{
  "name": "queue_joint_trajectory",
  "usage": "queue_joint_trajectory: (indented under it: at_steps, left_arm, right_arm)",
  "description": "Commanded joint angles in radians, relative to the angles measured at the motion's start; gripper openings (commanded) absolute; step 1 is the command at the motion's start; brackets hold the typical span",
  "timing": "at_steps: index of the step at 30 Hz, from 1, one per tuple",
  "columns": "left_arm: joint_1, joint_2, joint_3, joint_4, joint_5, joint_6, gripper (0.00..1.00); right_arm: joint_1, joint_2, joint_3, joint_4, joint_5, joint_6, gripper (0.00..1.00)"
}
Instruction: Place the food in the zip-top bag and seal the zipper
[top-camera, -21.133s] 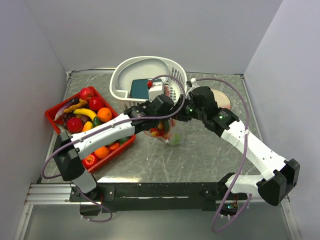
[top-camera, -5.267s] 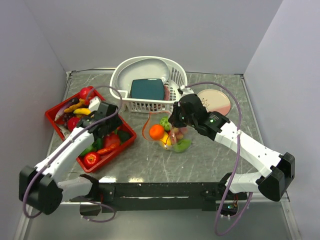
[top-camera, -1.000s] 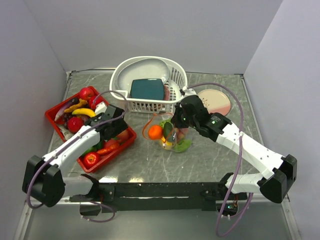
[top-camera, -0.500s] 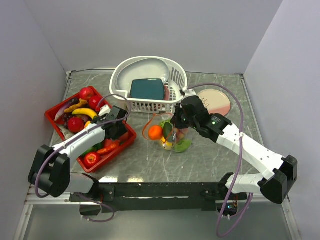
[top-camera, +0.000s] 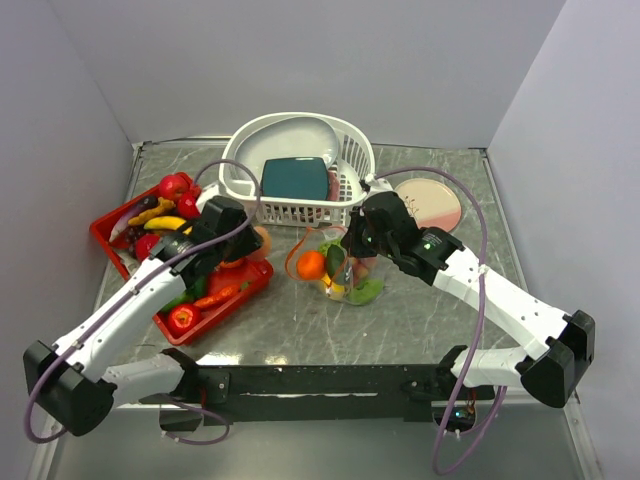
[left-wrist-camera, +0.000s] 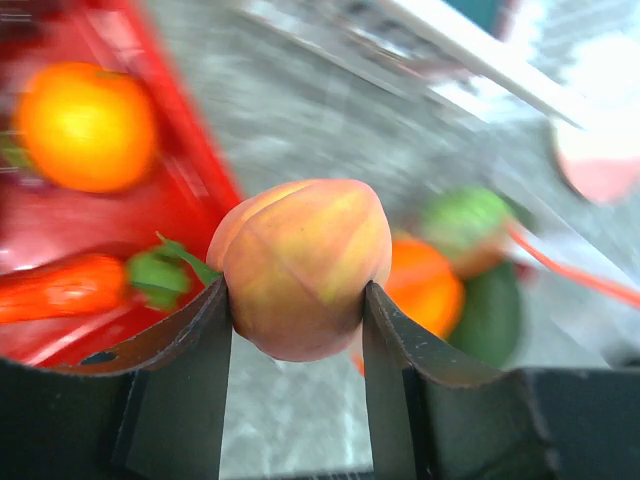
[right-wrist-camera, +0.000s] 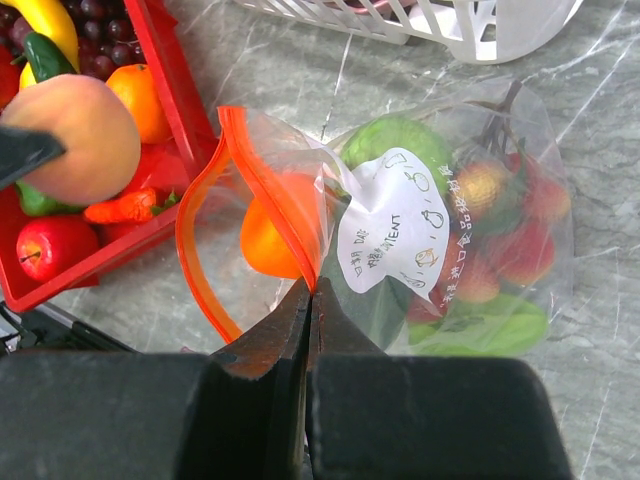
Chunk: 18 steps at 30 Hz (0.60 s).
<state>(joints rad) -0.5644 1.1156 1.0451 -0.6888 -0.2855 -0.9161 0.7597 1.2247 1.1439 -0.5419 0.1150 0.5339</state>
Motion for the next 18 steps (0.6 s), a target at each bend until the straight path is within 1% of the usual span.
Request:
queue_joint_trajectory:
  at_steps: [1, 4, 7, 10, 11, 12, 18]
  left_arm:
    - [-0.077, -0.011, 0.114, 0.011, 0.08, 0.057, 0.1]
    - [-0.127, 0.009, 0.159, 0.028, 0.095, 0.062, 0.11]
    - [-0.164, 0.024, 0.165, 0.063, 0.121, 0.063, 0.11]
    - [-0.196, 0.047, 0.135, 0.153, 0.16, 0.049, 0.11]
    - [-0.206, 0.062, 0.125, 0.214, 0.166, 0.033, 0.11]
    - [-0.215, 0.072, 0.116, 0.242, 0.17, 0.026, 0.11]
    - [-0.262, 0.191, 0.104, 0.403, 0.161, -0.012, 0.1]
  right_arm:
    - [0.006, -0.002, 0.04, 0.013, 0.017, 0.001, 0.02]
    - [0.006, 0.006, 0.054, 0.002, 0.021, 0.005, 0.01]
    - [0.006, 0.01, 0.068, -0.009, 0.034, 0.009, 0.01]
    - [0.006, 0.012, 0.08, -0.015, 0.037, 0.018, 0.01]
    - [0.006, 0.015, 0.086, -0.016, 0.037, 0.02, 0.01]
    - [0.007, 0.016, 0.089, -0.018, 0.035, 0.023, 0.01]
    - [0.021, 0.012, 0.114, -0.052, 0.061, 0.034, 0.01]
